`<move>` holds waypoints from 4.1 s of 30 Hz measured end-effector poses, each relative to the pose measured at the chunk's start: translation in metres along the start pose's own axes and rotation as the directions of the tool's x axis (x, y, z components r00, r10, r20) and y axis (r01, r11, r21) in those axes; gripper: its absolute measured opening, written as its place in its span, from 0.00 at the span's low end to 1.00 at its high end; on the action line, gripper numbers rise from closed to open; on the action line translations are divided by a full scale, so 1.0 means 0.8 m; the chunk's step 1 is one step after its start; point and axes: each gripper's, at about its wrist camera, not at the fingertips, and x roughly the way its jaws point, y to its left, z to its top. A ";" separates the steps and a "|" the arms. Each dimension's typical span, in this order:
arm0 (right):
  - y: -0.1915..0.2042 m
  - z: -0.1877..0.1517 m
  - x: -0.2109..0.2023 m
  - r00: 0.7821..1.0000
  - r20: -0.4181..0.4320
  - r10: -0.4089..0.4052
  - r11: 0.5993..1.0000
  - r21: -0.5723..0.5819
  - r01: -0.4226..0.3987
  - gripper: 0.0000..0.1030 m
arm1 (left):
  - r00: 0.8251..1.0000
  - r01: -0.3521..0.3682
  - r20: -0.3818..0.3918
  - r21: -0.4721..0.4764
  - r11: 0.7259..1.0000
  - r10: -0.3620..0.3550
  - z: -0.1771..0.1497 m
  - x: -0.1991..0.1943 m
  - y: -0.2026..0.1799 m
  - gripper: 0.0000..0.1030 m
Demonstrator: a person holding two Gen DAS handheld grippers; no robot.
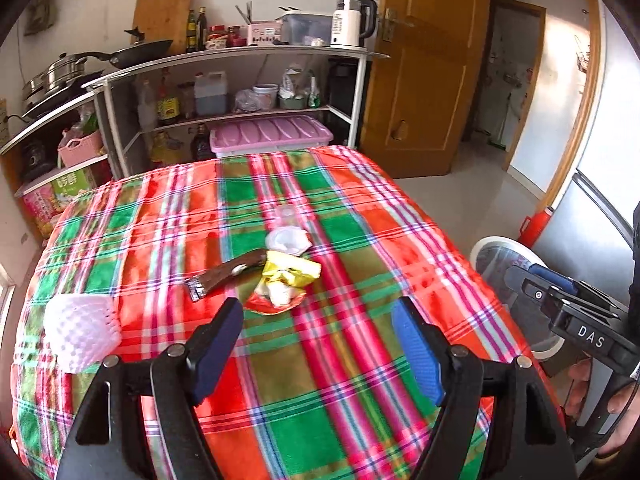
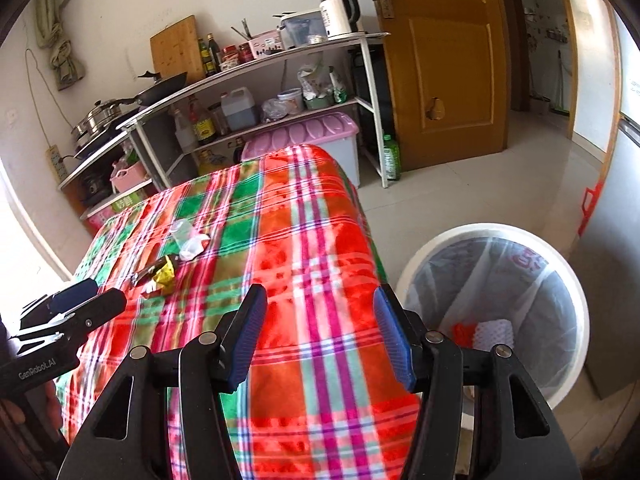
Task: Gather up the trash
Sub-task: 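Move both open tools back over the table items, then grasp the second white foam net with the left tool while the right tool grasps the yellow snack packet, then carry the foam net and yellow packet in both tools over the bin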
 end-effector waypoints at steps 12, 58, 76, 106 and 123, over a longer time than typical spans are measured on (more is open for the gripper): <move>0.112 0.003 0.058 0.992 -0.069 0.107 0.984 -0.137 -0.115 0.55 | 0.995 -0.102 0.004 -0.130 0.986 0.103 -0.018 -0.018 0.116 0.78; 0.206 0.002 0.173 0.974 -0.217 0.067 0.991 -0.100 -0.090 0.35 | 0.980 -0.195 -0.094 -0.243 0.950 0.177 -0.046 0.017 0.260 0.50; 0.193 -0.001 0.139 0.981 -0.154 0.116 0.988 -0.087 -0.130 0.24 | 0.995 -0.101 -0.042 -0.204 0.974 0.095 -0.037 0.004 0.217 0.27; 0.039 -0.005 0.013 1.000 -0.001 -0.016 1.000 0.014 0.016 0.24 | 0.991 0.134 -0.039 0.059 0.989 -0.131 0.003 0.015 -0.010 0.27; -0.121 -0.022 -0.054 0.977 0.024 -0.210 0.965 0.169 0.203 0.24 | 0.946 0.324 -0.114 0.229 0.918 -0.305 0.012 0.049 -0.206 0.28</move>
